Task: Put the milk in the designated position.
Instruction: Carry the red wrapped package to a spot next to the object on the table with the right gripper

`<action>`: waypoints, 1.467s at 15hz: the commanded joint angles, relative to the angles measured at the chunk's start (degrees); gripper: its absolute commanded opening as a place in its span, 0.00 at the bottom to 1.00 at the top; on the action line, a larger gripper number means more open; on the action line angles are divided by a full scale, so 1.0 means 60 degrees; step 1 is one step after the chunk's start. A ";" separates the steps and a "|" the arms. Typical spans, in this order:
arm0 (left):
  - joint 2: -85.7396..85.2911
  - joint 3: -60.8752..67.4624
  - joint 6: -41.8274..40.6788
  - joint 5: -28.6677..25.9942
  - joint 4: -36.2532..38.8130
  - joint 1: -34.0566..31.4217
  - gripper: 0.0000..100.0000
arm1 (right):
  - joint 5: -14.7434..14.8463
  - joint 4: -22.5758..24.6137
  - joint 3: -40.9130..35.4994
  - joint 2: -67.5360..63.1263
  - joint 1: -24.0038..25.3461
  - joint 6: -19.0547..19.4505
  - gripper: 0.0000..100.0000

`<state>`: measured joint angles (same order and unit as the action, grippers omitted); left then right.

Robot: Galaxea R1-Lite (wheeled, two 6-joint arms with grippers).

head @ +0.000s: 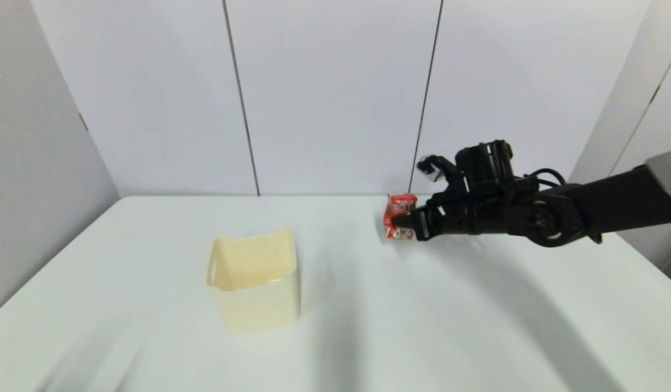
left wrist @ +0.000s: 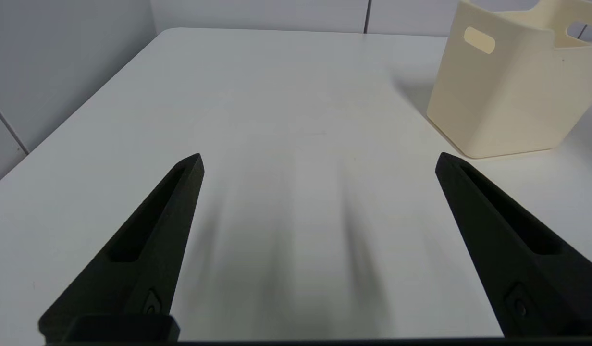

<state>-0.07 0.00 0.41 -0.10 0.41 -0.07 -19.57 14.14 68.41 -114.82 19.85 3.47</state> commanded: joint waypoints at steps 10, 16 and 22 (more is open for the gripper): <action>0.0012 0.0000 0.0004 0.0002 0.0004 -0.0002 1.00 | 0.1445 0.2257 -0.3492 0.2863 0.1585 -0.1341 0.00; 0.0012 0.0000 0.0004 0.0002 0.0004 -0.0002 1.00 | 0.2909 0.2462 -0.4298 0.2804 0.2478 -0.1678 0.00; 0.0012 0.0000 0.0004 0.0002 0.0004 -0.0002 1.00 | 0.4169 0.3678 -0.4239 0.1896 0.3958 -0.2513 0.00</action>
<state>-0.07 0.00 0.41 -0.10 0.41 -0.07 4.57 33.65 42.97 -100.50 40.95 -11.02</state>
